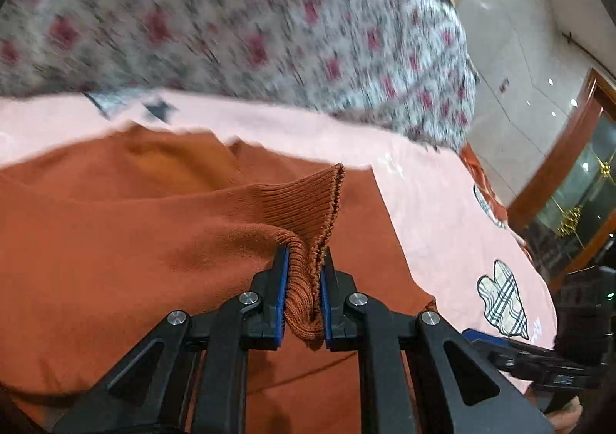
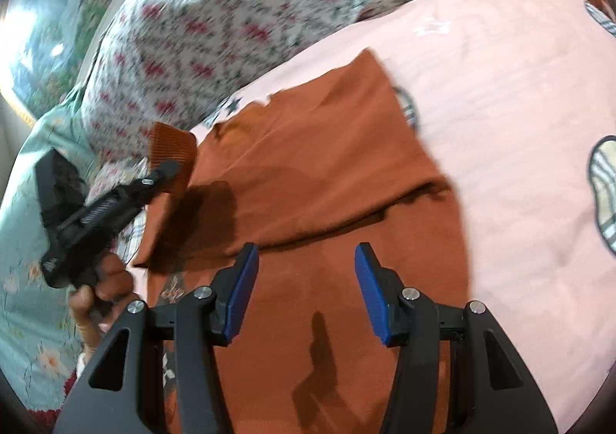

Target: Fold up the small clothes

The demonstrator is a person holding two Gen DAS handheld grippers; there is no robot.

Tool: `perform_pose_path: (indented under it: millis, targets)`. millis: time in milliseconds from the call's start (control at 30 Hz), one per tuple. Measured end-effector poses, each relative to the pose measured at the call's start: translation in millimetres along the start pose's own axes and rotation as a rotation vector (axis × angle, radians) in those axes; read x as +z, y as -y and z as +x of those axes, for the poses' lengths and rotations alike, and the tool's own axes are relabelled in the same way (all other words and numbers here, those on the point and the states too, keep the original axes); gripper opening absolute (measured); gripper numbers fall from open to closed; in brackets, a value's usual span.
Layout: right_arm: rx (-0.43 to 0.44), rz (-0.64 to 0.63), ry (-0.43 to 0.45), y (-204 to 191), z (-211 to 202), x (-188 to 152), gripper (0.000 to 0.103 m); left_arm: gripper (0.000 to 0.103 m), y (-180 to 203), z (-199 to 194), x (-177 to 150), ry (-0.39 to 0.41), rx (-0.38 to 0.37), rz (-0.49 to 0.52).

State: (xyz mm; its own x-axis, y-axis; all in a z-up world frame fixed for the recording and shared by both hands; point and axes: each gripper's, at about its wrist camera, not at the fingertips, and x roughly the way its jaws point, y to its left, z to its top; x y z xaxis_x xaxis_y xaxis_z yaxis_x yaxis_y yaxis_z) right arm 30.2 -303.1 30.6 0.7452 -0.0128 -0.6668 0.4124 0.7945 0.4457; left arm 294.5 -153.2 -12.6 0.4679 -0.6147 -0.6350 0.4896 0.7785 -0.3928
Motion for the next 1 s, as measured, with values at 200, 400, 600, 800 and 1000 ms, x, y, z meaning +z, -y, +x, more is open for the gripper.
perform_pose_path:
  millis: [200,400,600,800,1000]
  targets:
    - [-0.015,0.051,0.017,17.3,4.2,11.1,0.053,0.034,6.9,46.3,-22.9,-0.131,0.051,0.057]
    - [0.027,0.038,-0.021,0.8,33.2,18.4,0.054,0.057,-12.1,-18.0,-56.1,-0.088,0.117,0.062]
    - [0.011,0.02,-0.081,-15.7,85.7,33.3,0.058,0.059,-78.2,-113.9,-95.1,0.015,0.372,-0.045]
    - [-0.054,0.031,-0.097,-16.3,135.8,46.6,0.058,0.057,-167.1,-145.1,-107.1,0.004,0.594,-0.237]
    - [-0.017,-0.024,-0.124,-38.1,153.1,61.9,0.006,0.057,-184.2,-115.1,-87.8,-0.022,0.661,-0.225]
